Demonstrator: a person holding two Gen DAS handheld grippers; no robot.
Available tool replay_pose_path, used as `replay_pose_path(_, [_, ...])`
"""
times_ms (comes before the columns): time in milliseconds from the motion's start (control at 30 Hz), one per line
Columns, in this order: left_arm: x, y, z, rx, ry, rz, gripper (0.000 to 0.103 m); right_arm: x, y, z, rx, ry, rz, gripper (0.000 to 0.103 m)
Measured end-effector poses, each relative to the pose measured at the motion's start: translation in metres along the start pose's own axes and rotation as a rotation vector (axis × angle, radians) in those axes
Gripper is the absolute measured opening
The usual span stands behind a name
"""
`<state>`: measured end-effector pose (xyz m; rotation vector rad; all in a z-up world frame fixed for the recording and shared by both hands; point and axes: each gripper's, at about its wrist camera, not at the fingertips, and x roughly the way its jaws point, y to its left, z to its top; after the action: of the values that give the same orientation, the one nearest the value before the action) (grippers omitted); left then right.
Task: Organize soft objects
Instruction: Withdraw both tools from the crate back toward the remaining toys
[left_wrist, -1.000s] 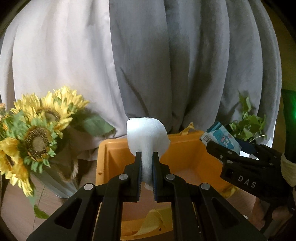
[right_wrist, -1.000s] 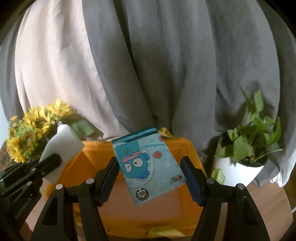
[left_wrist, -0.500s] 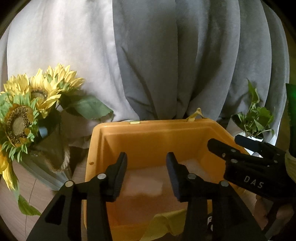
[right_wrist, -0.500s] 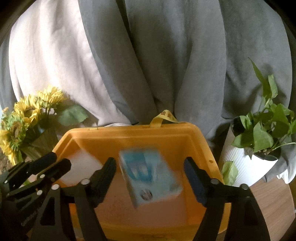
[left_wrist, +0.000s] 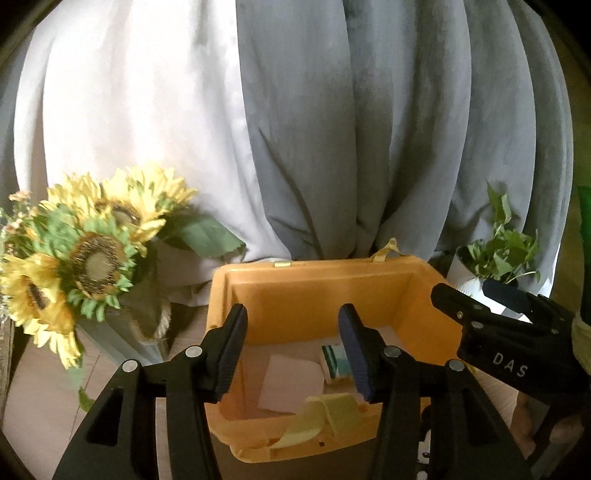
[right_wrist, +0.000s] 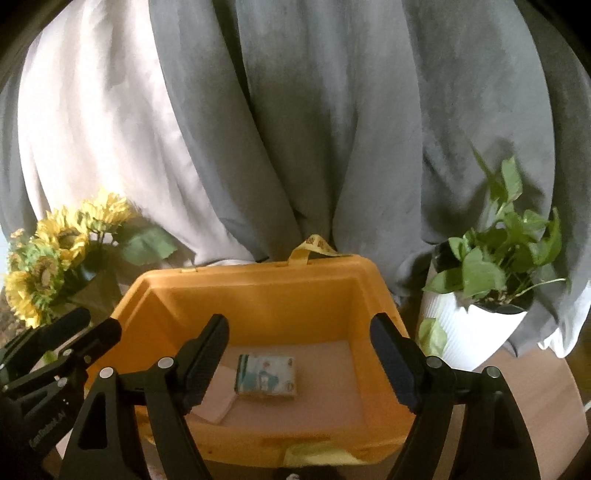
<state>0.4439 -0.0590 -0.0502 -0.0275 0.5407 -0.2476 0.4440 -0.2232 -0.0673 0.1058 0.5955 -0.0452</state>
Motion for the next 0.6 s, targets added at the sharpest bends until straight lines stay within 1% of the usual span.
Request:
replay_pose_path(433, [-0.070,-0.009,0.003,0.013,-0.081,0.018,0.054,-0.068,0.003,0.002,-0.001,-0.093,-0.012,0.080])
replay_pose_path(600, [-0.092,-0.011,0.000,0.010,-0.095,0.023,0.055,-0.094,0.003,-0.001,-0.002,-0.122,-0.018,0.080])
